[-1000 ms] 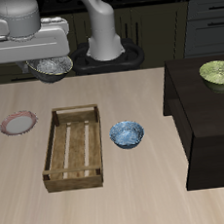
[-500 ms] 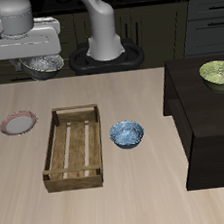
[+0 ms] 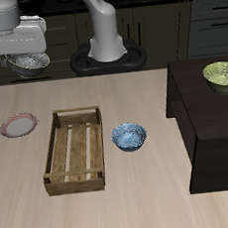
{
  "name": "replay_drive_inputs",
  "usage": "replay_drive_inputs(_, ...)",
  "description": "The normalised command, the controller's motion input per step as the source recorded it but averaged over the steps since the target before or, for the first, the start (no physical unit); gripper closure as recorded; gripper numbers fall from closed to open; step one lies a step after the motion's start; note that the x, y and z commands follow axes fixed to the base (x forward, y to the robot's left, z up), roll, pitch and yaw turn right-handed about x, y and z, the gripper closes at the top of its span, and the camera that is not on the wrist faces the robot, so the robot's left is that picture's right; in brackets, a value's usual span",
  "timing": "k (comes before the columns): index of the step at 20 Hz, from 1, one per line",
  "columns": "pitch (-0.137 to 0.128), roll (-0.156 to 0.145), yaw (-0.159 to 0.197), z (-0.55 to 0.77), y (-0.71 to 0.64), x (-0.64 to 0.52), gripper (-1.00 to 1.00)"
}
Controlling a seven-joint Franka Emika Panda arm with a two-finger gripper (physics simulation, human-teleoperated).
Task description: Place the black bowl on the plate
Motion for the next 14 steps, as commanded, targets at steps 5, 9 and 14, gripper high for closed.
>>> replay_drive_inputs(5,0.05,0.021,-0.035,-0.29,-0.17,-0.29,1.0)
replay_drive_inputs(9,0.0,0.026,-0.008,-0.1,-0.08,-0.29,1.0)
replay_drive_inputs(14,0.002,-0.039,-0.031,-0.02,-0.42,-0.26,1.0)
